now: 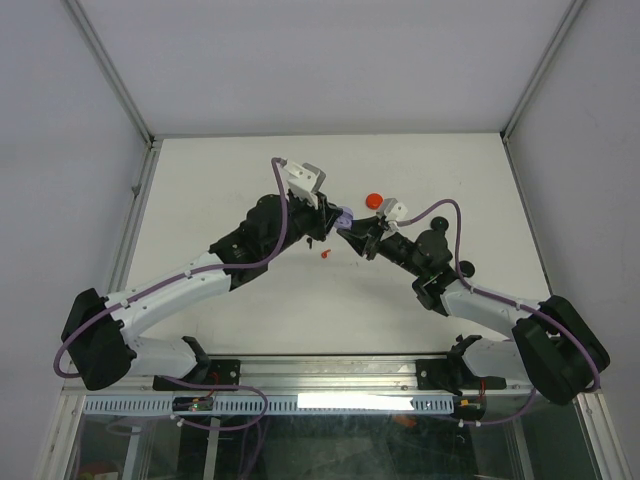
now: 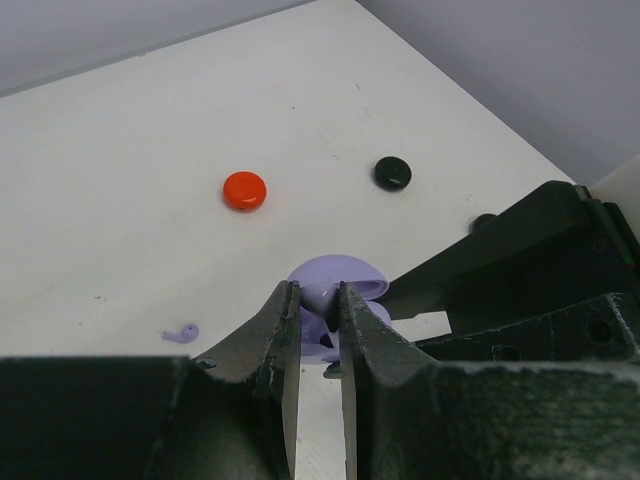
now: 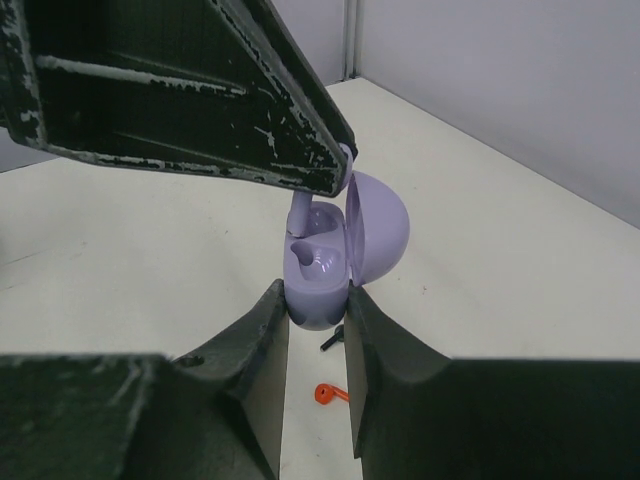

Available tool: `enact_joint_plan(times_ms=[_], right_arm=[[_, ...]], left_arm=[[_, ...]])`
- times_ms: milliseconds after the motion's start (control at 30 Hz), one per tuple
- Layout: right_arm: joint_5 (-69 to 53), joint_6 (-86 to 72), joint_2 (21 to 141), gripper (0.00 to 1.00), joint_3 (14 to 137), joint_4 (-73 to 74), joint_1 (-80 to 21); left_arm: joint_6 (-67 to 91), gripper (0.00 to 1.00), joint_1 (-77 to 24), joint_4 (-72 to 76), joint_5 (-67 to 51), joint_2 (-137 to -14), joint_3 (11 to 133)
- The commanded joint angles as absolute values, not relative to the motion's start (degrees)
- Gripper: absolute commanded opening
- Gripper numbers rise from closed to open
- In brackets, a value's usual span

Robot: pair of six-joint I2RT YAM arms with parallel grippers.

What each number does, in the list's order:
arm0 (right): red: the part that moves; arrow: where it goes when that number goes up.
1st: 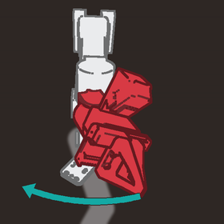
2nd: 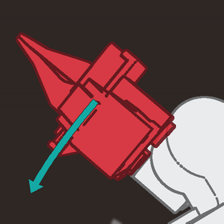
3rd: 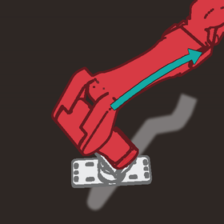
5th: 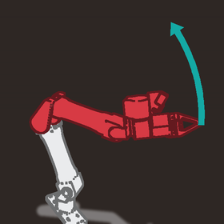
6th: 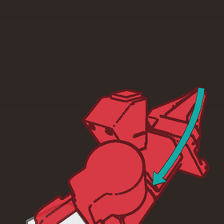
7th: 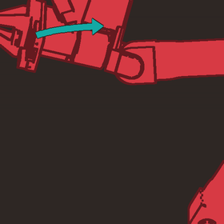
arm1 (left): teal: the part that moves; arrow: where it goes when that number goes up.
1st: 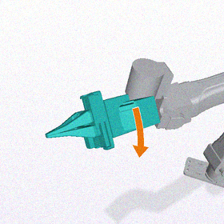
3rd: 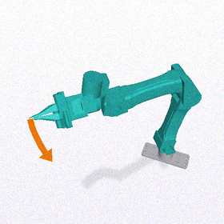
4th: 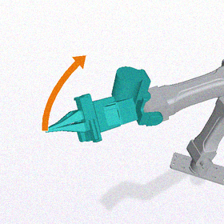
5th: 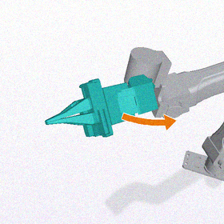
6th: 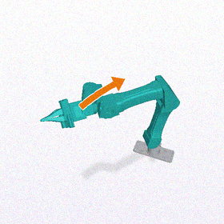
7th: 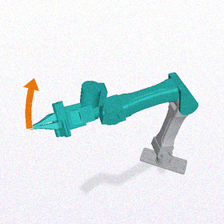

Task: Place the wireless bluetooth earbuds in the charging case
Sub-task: Place the earbud in the charging case.

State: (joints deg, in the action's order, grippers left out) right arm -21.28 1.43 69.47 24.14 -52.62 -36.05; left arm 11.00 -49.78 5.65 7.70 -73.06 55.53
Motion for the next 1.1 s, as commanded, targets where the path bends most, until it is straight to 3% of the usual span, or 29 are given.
enact_joint_plan(times_ms=[0, 567, 933, 1067], right_arm=[[-20.43, 2.15, 67.38, 0.00, 26.07, -56.34, -36.42], [-20.22, 1.94, 66.54, 0.00, 25.95, -56.41, -36.44], [-19.78, 1.23, 65.83, 0.00, 25.93, -56.60, -36.41], [-19.37, 1.31, 65.65, 0.00, 25.58, -56.56, -36.41]], left_arm=[[8.99, 0.00, -50.61, 9.33, 9.09, -73.17, 55.01], [6.61, 0.00, -51.88, 9.35, 8.96, -72.90, 53.49], [6.69, 0.22, -53.56, 9.23, 9.18, -73.20, 52.19], [7.47, 0.34, -53.64, 9.08, 9.07, -72.73, 52.33]])
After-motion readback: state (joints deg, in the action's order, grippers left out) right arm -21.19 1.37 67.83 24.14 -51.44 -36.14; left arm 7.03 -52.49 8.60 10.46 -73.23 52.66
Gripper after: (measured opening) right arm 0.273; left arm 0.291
